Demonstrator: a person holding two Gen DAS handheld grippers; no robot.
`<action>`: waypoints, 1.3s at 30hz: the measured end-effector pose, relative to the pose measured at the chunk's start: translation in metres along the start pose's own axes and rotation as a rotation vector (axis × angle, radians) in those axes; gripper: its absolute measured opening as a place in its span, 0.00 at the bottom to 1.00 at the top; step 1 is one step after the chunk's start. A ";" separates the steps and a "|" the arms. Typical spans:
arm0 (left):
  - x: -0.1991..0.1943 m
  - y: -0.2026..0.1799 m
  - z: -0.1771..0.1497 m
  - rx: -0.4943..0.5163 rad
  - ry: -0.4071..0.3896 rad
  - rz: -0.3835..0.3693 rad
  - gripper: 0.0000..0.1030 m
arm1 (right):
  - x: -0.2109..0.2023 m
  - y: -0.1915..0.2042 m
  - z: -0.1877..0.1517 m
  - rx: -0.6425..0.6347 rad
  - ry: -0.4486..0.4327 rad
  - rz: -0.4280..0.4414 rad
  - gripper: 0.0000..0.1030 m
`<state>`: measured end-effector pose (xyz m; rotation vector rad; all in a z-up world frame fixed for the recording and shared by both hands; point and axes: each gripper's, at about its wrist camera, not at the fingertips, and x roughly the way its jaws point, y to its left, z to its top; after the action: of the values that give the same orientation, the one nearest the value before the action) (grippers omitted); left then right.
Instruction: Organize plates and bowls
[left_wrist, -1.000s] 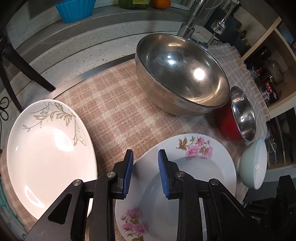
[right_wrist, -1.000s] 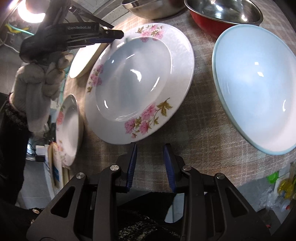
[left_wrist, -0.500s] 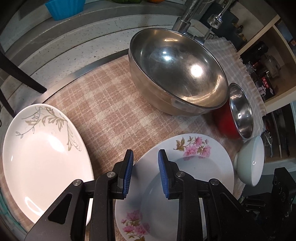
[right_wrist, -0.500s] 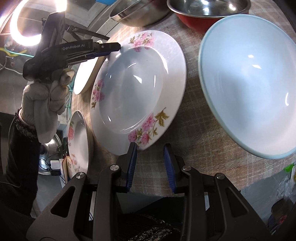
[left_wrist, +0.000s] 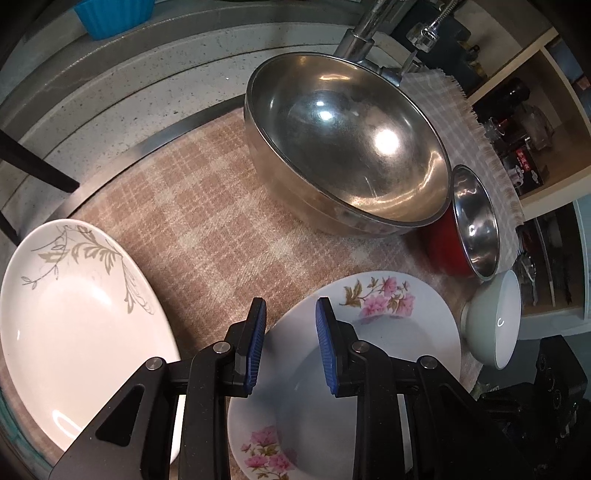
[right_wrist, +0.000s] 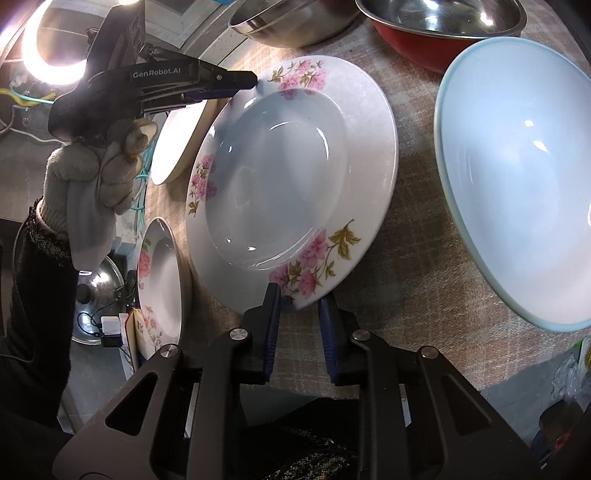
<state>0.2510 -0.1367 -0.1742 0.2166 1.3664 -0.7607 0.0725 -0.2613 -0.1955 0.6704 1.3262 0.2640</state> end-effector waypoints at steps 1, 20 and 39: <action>0.000 0.001 -0.001 -0.003 0.000 0.000 0.25 | 0.000 0.001 0.000 0.000 0.000 0.000 0.21; 0.002 -0.015 -0.003 0.041 0.003 0.041 0.25 | 0.000 -0.004 0.001 0.001 0.009 0.002 0.21; -0.001 -0.019 -0.025 0.007 -0.014 0.047 0.25 | -0.005 -0.007 -0.011 -0.035 0.047 0.004 0.21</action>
<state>0.2190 -0.1368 -0.1739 0.2479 1.3416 -0.7270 0.0597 -0.2660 -0.1962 0.6406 1.3617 0.3075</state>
